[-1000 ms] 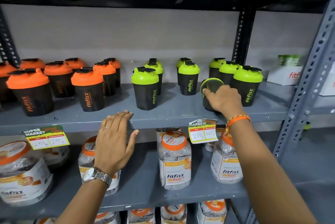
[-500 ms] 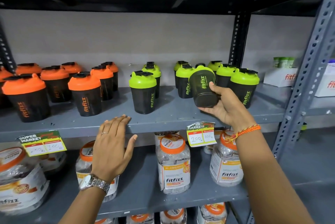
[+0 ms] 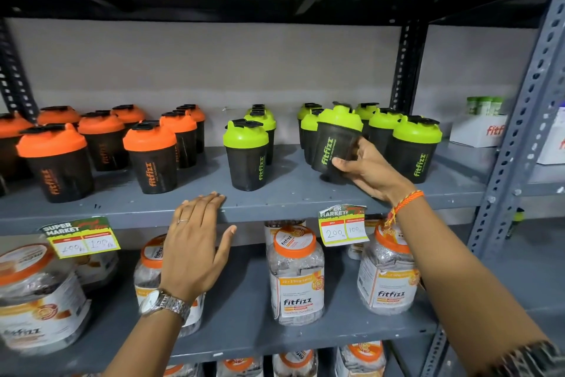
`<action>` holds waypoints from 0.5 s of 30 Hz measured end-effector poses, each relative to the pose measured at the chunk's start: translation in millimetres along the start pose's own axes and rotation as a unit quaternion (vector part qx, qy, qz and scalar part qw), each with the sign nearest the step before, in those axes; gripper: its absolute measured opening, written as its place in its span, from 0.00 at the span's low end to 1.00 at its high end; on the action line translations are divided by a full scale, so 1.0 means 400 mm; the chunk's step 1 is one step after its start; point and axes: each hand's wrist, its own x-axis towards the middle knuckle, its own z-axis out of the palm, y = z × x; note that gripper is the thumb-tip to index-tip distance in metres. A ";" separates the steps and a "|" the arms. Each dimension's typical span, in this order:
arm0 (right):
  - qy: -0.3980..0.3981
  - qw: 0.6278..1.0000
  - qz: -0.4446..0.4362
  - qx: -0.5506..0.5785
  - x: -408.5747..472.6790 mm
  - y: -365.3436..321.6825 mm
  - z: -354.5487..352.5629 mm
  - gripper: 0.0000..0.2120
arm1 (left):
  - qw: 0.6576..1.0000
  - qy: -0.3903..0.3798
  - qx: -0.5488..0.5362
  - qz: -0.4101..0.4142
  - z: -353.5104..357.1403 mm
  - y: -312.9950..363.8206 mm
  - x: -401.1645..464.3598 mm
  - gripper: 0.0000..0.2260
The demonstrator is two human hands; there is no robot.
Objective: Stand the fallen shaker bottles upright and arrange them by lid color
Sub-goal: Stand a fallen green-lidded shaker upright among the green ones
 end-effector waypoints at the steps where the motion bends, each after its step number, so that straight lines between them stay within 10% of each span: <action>1: -0.007 1.000 -0.003 -0.019 0.008 0.004 -0.005 0.38 | 1.000 0.002 -0.002 -0.002 -0.001 0.000 0.001 0.23; 10: -0.051 0.987 0.026 -0.148 0.038 0.033 -0.045 0.31 | 0.981 -0.001 -0.100 -0.164 -0.064 0.041 0.090 0.20; 15: -0.070 0.982 0.034 -0.172 0.042 0.039 -0.043 0.41 | 0.963 -0.131 -0.146 -0.185 -0.069 0.033 0.233 0.36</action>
